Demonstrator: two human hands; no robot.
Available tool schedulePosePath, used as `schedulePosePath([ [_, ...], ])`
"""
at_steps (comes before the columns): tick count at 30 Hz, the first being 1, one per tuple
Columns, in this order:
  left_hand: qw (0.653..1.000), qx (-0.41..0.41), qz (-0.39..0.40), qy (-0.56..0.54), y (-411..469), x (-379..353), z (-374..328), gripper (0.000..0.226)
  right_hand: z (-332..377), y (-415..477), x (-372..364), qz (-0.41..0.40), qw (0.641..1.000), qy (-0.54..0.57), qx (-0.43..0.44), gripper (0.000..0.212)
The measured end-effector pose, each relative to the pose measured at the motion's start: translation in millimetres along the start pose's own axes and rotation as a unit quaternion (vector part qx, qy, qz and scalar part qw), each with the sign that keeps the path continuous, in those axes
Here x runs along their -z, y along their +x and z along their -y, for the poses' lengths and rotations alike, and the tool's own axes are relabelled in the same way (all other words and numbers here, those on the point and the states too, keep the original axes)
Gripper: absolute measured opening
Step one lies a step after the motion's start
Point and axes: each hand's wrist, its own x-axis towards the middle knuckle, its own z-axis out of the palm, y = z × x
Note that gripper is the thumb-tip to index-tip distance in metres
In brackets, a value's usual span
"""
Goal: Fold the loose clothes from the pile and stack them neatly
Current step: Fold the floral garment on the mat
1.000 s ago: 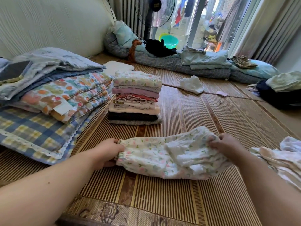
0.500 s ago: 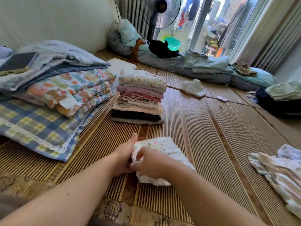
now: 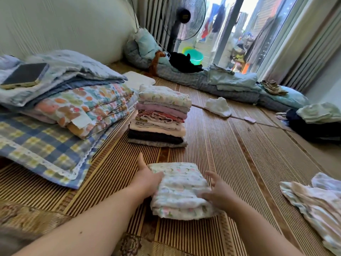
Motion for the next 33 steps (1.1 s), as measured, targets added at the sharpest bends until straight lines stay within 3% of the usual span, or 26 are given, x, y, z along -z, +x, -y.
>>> schedulePosePath([
  [2,0.997,-0.018,0.062,-0.029,-6,1,3,0.102,-9,1,-7,0.043,0.999,-0.025,0.023,0.080],
  [5,0.986,-0.037,0.163,0.023,-14,-1,10,0.075,-13,4,-8,0.112,0.994,-0.004,0.011,0.084],
  [8,0.980,-0.030,0.190,0.042,-16,-3,15,0.070,-14,6,0,0.179,0.983,0.035,0.004,0.085],
  [12,0.981,-0.067,0.180,-0.028,-15,1,3,0.082,-5,5,13,0.165,0.983,0.070,0.031,0.080],
  [17,0.975,-0.157,0.144,-0.062,-9,32,-49,0.083,51,11,47,0.083,0.983,0.106,0.127,0.077],
  [22,0.965,-0.256,0.047,-0.029,31,91,-158,0.085,152,50,106,0.002,0.953,0.141,0.269,0.081],
  [25,0.954,-0.298,-0.035,0.022,69,117,-214,0.089,207,90,126,0.009,0.938,0.173,0.299,0.092],
  [29,0.948,-0.291,-0.111,0.062,139,138,-249,0.094,252,159,129,0.017,0.939,0.183,0.292,0.098],
  [33,0.964,-0.230,-0.075,0.109,201,143,-241,0.077,263,225,117,0.020,0.963,0.092,0.254,0.095],
])
